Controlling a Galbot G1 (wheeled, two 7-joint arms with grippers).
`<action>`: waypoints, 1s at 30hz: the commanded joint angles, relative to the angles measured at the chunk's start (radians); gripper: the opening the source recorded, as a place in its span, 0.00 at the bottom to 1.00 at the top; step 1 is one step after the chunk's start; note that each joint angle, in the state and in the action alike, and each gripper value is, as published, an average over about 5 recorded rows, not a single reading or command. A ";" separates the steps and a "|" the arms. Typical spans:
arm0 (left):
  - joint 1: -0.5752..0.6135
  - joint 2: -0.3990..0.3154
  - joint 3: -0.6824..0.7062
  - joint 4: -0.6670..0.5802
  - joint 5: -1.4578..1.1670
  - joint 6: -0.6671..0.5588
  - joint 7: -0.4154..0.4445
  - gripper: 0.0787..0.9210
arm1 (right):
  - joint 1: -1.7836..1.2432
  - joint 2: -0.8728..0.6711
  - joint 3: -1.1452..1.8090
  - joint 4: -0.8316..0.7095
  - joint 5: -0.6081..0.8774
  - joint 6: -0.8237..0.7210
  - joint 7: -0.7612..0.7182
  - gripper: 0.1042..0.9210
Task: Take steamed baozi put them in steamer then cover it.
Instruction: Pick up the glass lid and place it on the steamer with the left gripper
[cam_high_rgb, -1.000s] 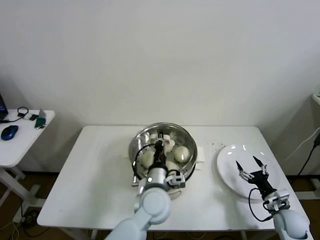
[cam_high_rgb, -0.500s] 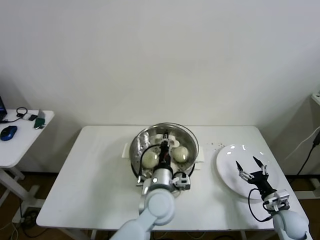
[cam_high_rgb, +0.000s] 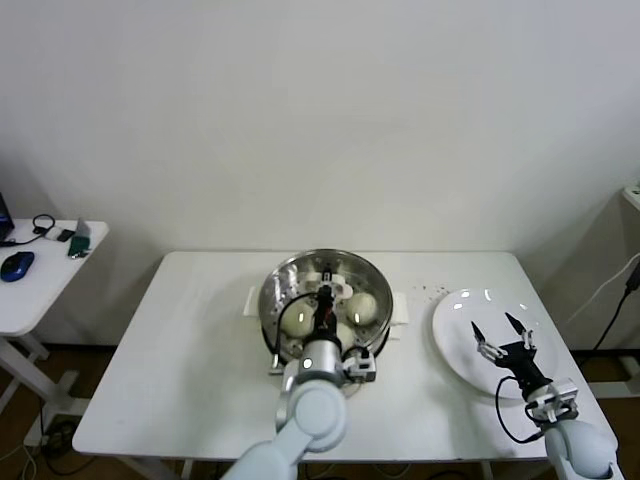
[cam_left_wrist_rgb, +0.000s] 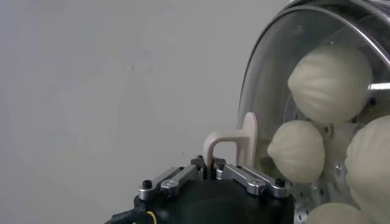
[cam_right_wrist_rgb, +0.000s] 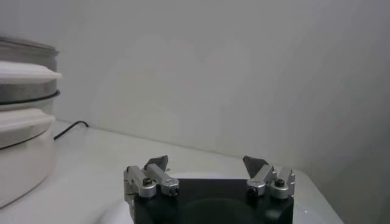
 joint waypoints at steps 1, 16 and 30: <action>0.005 0.001 0.000 0.005 0.009 0.024 -0.007 0.08 | 0.001 0.001 0.002 -0.002 0.000 0.001 -0.002 0.88; 0.019 0.001 -0.007 0.024 0.011 -0.007 -0.066 0.08 | 0.000 0.004 0.008 -0.004 -0.001 0.003 -0.012 0.88; -0.001 0.003 0.007 0.009 -0.024 -0.002 -0.047 0.13 | -0.004 0.006 0.020 -0.002 -0.009 -0.010 -0.021 0.88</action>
